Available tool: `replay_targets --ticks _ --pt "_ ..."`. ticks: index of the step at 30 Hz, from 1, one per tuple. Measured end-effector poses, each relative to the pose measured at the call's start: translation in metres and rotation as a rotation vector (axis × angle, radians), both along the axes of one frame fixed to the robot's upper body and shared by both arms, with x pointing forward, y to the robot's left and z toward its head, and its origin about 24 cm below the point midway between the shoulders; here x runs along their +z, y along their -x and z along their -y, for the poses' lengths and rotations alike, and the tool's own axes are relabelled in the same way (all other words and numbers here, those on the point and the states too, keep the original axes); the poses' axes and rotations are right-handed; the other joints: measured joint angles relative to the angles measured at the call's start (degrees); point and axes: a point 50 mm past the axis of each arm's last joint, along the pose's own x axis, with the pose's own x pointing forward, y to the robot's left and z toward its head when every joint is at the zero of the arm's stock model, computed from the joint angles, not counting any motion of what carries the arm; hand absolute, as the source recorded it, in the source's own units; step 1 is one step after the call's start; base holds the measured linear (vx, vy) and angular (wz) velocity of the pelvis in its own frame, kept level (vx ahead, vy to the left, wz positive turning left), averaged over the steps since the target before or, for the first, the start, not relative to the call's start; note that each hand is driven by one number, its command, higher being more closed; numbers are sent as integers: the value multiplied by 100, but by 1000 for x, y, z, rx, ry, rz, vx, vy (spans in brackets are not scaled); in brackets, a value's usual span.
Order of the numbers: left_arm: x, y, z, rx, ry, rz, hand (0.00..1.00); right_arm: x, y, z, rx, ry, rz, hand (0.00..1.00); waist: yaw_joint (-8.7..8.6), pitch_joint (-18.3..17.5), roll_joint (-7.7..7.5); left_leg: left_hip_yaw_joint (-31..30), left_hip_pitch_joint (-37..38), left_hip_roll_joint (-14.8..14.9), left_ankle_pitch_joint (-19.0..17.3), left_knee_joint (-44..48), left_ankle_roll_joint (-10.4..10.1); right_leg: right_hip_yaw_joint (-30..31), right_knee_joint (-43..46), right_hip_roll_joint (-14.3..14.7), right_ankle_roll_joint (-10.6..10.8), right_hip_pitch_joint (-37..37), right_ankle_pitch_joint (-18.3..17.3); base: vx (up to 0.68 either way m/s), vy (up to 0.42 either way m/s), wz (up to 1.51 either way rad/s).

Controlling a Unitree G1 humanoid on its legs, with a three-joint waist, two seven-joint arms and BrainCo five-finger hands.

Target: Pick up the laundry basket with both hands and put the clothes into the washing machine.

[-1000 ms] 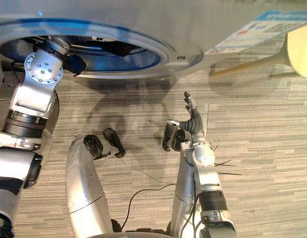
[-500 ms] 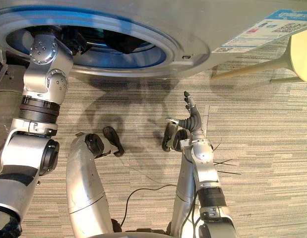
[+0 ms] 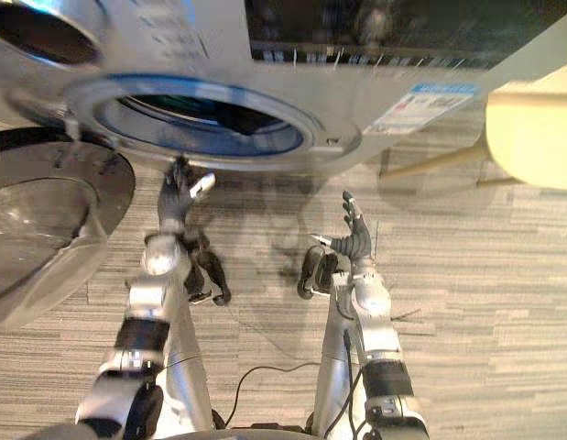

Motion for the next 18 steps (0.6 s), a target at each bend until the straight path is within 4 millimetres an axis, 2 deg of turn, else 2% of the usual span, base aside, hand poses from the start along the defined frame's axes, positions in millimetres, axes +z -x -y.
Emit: replay_targets --ticks 2,3,5,7,8,9,11,14,18 --pt "-28 25 -3 2 33 -74 0 -29 20 6 -36 -33 -116 0 68 -156 -40 130 1039 -88 227 -759 -9 -152 -657 11 14 1023 101 189 -95 24" --pt "-36 31 -5 8 37 -102 0 -36 25 7 -42 -35 -146 0 91 -244 -39 163 1251 -120 279 -964 -17 -191 -845 18 27 1235 143 220 -55 19" --pt "-65 50 -6 13 69 -214 0 -59 40 9 -65 -70 -249 0 99 -504 -38 339 2066 -176 495 -1771 -43 -270 -1638 124 89 2017 364 184 7 0" --pt "-96 72 -8 12 74 -363 0 -81 53 9 -92 -101 -347 0 112 -650 -35 619 3051 -210 739 -2649 -52 -266 -2550 292 184 2910 668 199 54 -23" --pt "-113 88 -8 9 61 -454 0 -93 64 10 -112 -115 -405 0 105 -852 -41 781 3497 -285 908 -3180 -52 -248 -3071 351 226 3286 856 172 54 -15" --pt "-120 95 -8 1 51 -493 0 -99 69 12 -121 -121 -433 0 90 -959 -23 814 3657 -344 992 -3438 -68 -255 -3328 375 247 3437 953 181 56 -11" --pt "-146 120 -7 -34 7 -658 0 -123 89 21 -150 -117 -567 0 24 -1273 56 965 4294 -590 1449 -4561 -52 -266 -4406 464 353 4018 1409 210 71 -5" --pt "-159 137 -9 -73 -70 -761 0 -139 107 28 -189 -123 -669 0 -45 -1378 190 1113 5028 -778 1872 -5565 -50 -272 -5484 597 417 4757 1917 179 71 -8" --pt "-162 144 -14 -86 -121 -799 0 -148 121 33 -217 -126 -732 0 -67 -1502 259 1297 5670 -893 1939 -5972 -65 -157 -6229 707 494 5448 2222 101 58 -18"
